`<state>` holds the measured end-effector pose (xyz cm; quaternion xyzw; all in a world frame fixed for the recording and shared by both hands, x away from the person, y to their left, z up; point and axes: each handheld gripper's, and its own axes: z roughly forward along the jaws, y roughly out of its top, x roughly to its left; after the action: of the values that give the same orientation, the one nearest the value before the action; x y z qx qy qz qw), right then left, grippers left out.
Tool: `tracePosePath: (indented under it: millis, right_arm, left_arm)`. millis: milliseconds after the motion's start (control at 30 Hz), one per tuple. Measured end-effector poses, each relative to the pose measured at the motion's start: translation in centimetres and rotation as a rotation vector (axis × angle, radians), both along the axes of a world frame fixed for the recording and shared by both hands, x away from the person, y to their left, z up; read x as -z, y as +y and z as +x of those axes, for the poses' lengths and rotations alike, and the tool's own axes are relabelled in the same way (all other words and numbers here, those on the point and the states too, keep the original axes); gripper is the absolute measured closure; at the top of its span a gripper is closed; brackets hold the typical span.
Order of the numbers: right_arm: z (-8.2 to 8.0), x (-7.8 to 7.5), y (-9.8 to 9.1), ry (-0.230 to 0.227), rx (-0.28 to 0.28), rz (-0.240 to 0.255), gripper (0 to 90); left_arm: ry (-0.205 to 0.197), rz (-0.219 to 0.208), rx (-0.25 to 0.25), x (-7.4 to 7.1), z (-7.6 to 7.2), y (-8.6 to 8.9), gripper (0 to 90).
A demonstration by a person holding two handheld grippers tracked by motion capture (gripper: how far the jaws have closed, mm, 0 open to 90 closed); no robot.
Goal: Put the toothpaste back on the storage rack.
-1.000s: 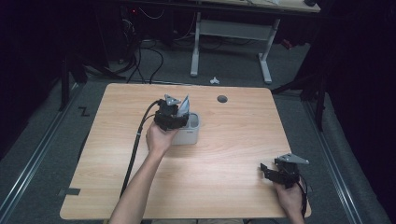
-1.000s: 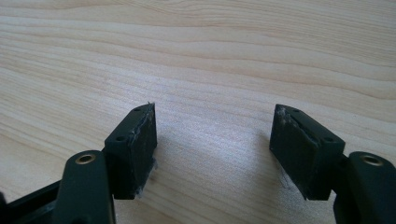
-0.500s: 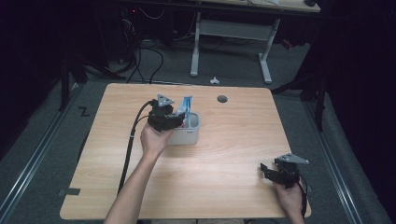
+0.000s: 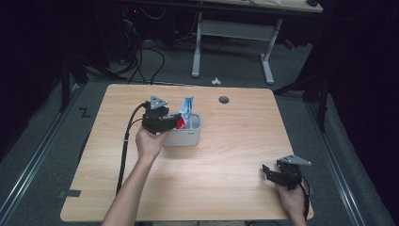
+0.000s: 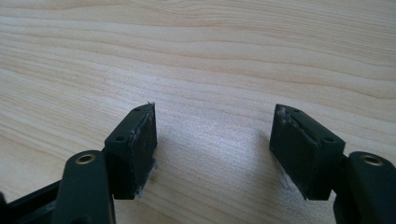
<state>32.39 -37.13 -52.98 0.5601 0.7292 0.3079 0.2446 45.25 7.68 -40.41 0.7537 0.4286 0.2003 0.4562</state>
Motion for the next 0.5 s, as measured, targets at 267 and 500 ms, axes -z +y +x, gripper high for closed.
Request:
tracePosePath:
  millis: [267, 500]
  right_arm:
    - [0.0, 0.0, 0.0, 0.0, 0.0, 0.0, 32.0]
    - [0.0, 0.0, 0.0, 0.0, 0.0, -0.001, 31.9]
  left_arm:
    - [-0.005, -0.014, -0.011, -0.4, -0.5, 1.2, 46.4]
    - [-0.016, -0.024, -0.019, -0.6, -1.0, 1.8, 46.7]
